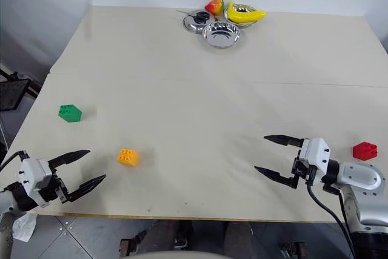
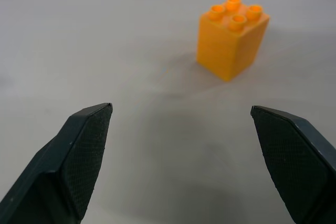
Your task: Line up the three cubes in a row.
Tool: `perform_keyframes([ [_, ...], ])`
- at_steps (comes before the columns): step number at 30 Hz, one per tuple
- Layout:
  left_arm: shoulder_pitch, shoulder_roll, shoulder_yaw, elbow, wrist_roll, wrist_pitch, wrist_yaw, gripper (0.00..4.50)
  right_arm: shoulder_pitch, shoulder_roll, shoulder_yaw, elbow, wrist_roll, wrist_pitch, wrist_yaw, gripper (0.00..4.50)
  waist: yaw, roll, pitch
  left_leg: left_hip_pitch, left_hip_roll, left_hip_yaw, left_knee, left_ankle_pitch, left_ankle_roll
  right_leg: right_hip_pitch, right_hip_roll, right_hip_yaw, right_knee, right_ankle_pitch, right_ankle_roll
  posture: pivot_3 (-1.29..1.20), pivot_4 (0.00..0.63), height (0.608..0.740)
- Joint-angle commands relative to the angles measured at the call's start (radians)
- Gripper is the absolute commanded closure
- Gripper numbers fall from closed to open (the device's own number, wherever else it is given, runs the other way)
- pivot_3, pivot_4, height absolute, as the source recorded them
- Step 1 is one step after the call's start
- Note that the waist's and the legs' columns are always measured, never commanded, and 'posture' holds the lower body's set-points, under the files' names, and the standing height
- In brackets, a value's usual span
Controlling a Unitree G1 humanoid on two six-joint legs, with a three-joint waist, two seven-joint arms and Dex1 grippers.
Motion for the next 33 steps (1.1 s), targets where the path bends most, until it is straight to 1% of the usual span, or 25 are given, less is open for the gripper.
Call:
perform_keyframes([
  [1, 0.003, -0.004, 0.022, -0.036, -0.031, 0.017, 0.018, 0.01, 0.004, 0.012, -0.006, -0.007, 0.007, -0.016, -0.018, 0.0, 0.0, 0.0, 0.0, 0.0, 0.0, 0.0, 0.0, 0.0, 0.0, 0.0, 0.0, 0.0, 0.0, 0.0, 0.0, 0.0, 0.15, 0.74],
  [4, 0.001, -0.002, 0.008, -0.113, -0.082, 0.067, 0.013, 0.01, 0.027, 0.02, -0.036, -0.026, 0.016, -0.007, -0.056, 0.0, 0.001, 0.0, 0.0, 0.0, 0.0, 0.0, 0.0, 0.0, 0.0, 0.0, 0.0, 0.0, 0.0, 0.0, 0.0, 0.0, 0.15, 0.74],
  [7, -0.049, 0.029, -0.031, -0.205, -0.147, 0.207, 0.032, 0.01, 0.065, 0.035, -0.102, -0.055, 0.028, 0.008, -0.149, 0.0, 0.007, 0.0, 0.0, 0.0, -0.001, -0.001, 0.001, 0.0, 0.0, 0.001, 0.0, 0.0, 0.0, 0.0, 0.0, 0.0, 0.15, 0.74],
  [8, -0.091, 0.037, -0.051, -0.236, -0.177, 0.261, 0.049, 0.01, 0.082, 0.049, -0.144, -0.076, 0.035, 0.02, -0.209, 0.0, 0.01, 0.0, 0.0, 0.0, -0.001, -0.001, 0.001, 0.0, 0.0, 0.001, 0.0, 0.001, 0.001, 0.0, 0.0, 0.0, 0.15, 0.74],
  [10, -0.18, 0.026, -0.089, -0.28, -0.201, 0.308, 0.082, 0.01, 0.117, 0.081, -0.235, -0.12, 0.057, 0.042, -0.322, 0.0, 0.02, 0.0, 0.0, 0.0, -0.001, -0.001, 0.002, 0.0, 0.0, 0.001, 0.0, 0.001, 0.002, 0.0, 0.0, 0.0, 0.15, 0.74],
  [13, -0.294, 0.016, -0.19, -0.341, -0.193, 0.369, 0.098, 0.01, 0.187, 0.136, -0.413, -0.192, 0.136, 0.108, -0.494, 0.0, 0.026, 0.003, -0.001, 0.0, -0.001, -0.001, 0.003, 0.0, 0.0, 0.001, 0.0, 0.001, 0.003, 0.0, 0.0, 0.0, 0.15, 0.74],
  [15, -0.356, -0.011, -0.254, -0.37, -0.189, 0.397, 0.119, 0.01, 0.256, 0.174, -0.525, -0.208, 0.153, 0.118, -0.574, 0.0, 0.028, 0.004, -0.002, 0.0, -0.002, -0.002, 0.002, 0.0, 0.0, 0.001, 0.0, 0.001, 0.003, 0.0, 0.0, 0.0, 0.15, 0.74],
  [18, -0.408, -0.032, -0.322, -0.397, -0.194, 0.451, 0.137, 0.01, 0.361, 0.241, -0.647, -0.214, 0.16, 0.131, -0.675, 0.0, 0.028, 0.004, -0.002, 0.0, -0.002, -0.001, 0.001, 0.0, 0.0, 0.001, 0.002, 0.001, 0.001, 0.0, 0.0, 0.0, 0.15, 0.74],
  [20, -0.43, -0.034, -0.358, -0.409, -0.207, 0.501, 0.138, 0.01, 0.437, 0.277, -0.689, -0.227, 0.175, 0.16, -0.702, 0.0, 0.026, 0.004, -0.002, 0.0, -0.003, 0.0, 0.0, 0.0, 0.0, 0.001, 0.003, 0.001, 0.0, 0.0, 0.0, 0.0, 0.15, 0.74],
  [23, -0.443, -0.024, -0.369, -0.422, -0.243, 0.564, 0.129, 0.01, 0.518, 0.299, -0.692, -0.262, 0.16, 0.182, -0.717, 0.0, 0.014, 0.005, -0.003, 0.002, -0.002, 0.003, -0.001, 0.001, -0.001, 0.001, 0.005, 0.005, 0.0, 0.0, 0.0, 0.0, 0.15, 0.74],
  [25, -0.446, -0.015, -0.358, -0.431, -0.264, 0.597, 0.127, 0.01, 0.549, 0.281, -0.687, -0.292, 0.145, 0.259, -0.774, 0.0, -0.001, 0.005, -0.003, 0.008, 0.001, 0.008, -0.003, 0.001, -0.001, 0.002, 0.005, 0.011, 0.001, 0.0, 0.0, 0.0, 0.15, 0.74],
  [27, -0.442, -0.005, -0.347, -0.442, -0.275, 0.613, 0.122, 0.01, 0.562, 0.256, -0.686, -0.322, 0.167, 0.314, -0.785, 0.0, -0.008, 0.005, -0.003, 0.014, 0.001, 0.012, -0.007, 0.001, -0.001, 0.003, 0.005, 0.017, 0.002, 0.0, 0.001, 0.0, 0.15, 0.74],
  [30, -0.426, -0.001, -0.347, -0.465, -0.28, 0.625, 0.123, 0.01, 0.52, 0.133, -0.698, -0.329, 0.201, 0.503, -0.855, 0.0, -0.017, 0.006, -0.003, 0.015, 0.002, 0.015, -0.007, 0.001, -0.003, 0.001, 0.005, 0.02, 0.002, 0.0, 0.001, 0.0, 0.15, 0.74],
  [33, -0.413, -0.005, -0.346, -0.486, -0.283, 0.634, 0.135, 0.01, 0.454, -0.011, -0.719, -0.288, 0.252, 0.717, -0.912, 0.0, -0.018, 0.006, -0.003, 0.015, 0.002, 0.015, -0.007, 0.001, -0.002, 0.0, 0.004, 0.022, 0.002, 0.0, 0.0, 0.0, 0.15, 0.74],
])
